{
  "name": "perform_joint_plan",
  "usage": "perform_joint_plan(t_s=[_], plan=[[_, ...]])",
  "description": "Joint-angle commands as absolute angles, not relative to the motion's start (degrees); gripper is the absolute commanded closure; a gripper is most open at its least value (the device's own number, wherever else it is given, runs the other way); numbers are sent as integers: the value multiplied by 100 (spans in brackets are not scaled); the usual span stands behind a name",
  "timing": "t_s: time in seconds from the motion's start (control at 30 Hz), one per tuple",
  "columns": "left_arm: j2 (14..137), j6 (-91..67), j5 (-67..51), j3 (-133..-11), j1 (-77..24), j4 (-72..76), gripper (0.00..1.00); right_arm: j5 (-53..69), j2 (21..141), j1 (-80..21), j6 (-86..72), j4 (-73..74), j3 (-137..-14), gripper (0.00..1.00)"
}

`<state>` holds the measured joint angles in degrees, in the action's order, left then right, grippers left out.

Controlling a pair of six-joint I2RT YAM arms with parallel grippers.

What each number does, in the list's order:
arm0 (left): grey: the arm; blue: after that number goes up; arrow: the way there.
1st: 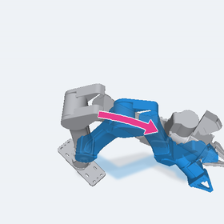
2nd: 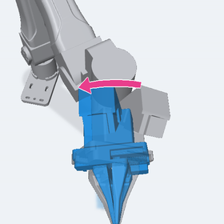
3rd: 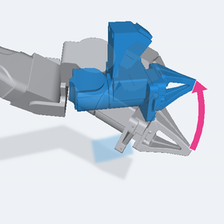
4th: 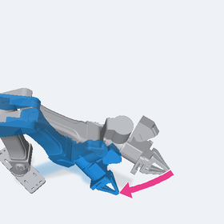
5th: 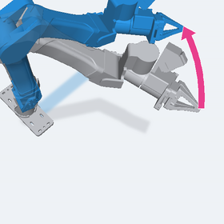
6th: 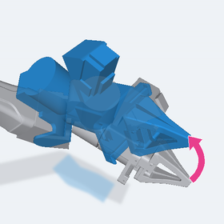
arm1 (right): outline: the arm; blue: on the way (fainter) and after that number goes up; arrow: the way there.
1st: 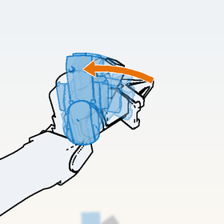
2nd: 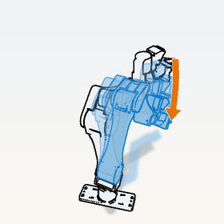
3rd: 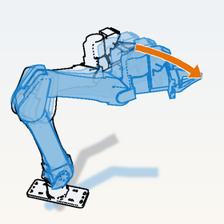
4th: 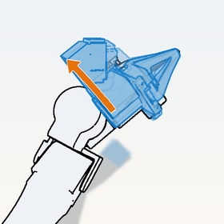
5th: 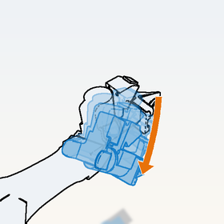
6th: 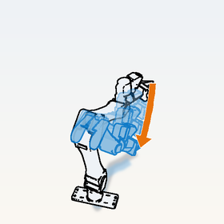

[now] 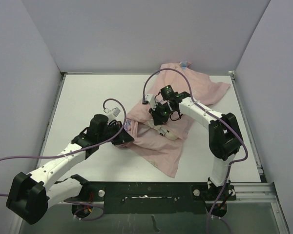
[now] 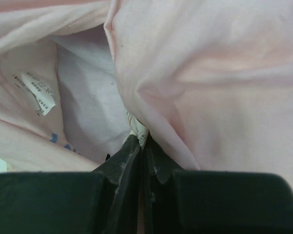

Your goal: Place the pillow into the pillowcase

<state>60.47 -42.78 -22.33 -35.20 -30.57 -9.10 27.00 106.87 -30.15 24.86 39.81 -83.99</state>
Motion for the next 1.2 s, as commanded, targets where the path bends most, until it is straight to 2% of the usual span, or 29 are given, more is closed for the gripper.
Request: perform_joint_plan(t_s=[0.0, 0.1, 0.17, 0.2, 0.23, 0.33, 0.47, 0.6, 0.7, 0.8, 1.0, 1.03, 1.1, 1.17], plan=[[6097, -4309, -2647, -3713, -2932, -1049, 100, 2835, 10737, -3360, 2822, 4066, -8071, 100], [6225, -4431, -2648, -3663, -2744, -734, 100, 2857, 10721, -3446, 3052, 4200, -7867, 100], [6297, -4513, -2215, -3737, -2613, -938, 100, 2849, 10714, -3422, 3140, 4256, -7833, 100], [6334, -4610, -1769, -3859, -2554, -1360, 97, 2872, 10717, -3405, 3168, 4296, -7836, 100], [6370, -4766, -1374, -3979, -2527, -1709, 89, 2909, 10721, -3389, 3195, 4326, -7853, 100], [6451, -4841, -929, -4167, -2522, -1881, 72, 2983, 10740, -3379, 3220, 4382, -7912, 100], [6573, -4781, -746, -4465, -2561, -1739, 58, 3055, 10771, -3366, 3197, 4402, -7949, 100], [6959, -4869, -541, -4855, -2773, -1645, 48, 3118, 10815, -3334, 3169, 4412, -7988, 100], [7616, -4981, -51, -5300, -3136, -2165, 39, 3154, 10843, -3325, 3148, 4405, -8007, 100], [8353, -5222, 393, -5582, -3424, -2336, 36, 3160, 10846, -3314, 3128, 4398, -8007, 100], [9478, -5505, 447, -6317, -3785, -3121, 42, 3155, 10794, -3252, 3094, 4364, -7981, 100], [9592, -5513, 429, -6364, -3823, -3192, 51, 3155, 10792, -3241, 3088, 4364, -7980, 100], [9743, -5612, 361, -6333, -3820, -3235, 79, 3163, 10791, -3202, 3070, 4358, -7993, 100], [9778, -5525, 402, -6326, -3745, -3239, 99, 3181, 10792, -3191, 3065, 4359, -8003, 100]])
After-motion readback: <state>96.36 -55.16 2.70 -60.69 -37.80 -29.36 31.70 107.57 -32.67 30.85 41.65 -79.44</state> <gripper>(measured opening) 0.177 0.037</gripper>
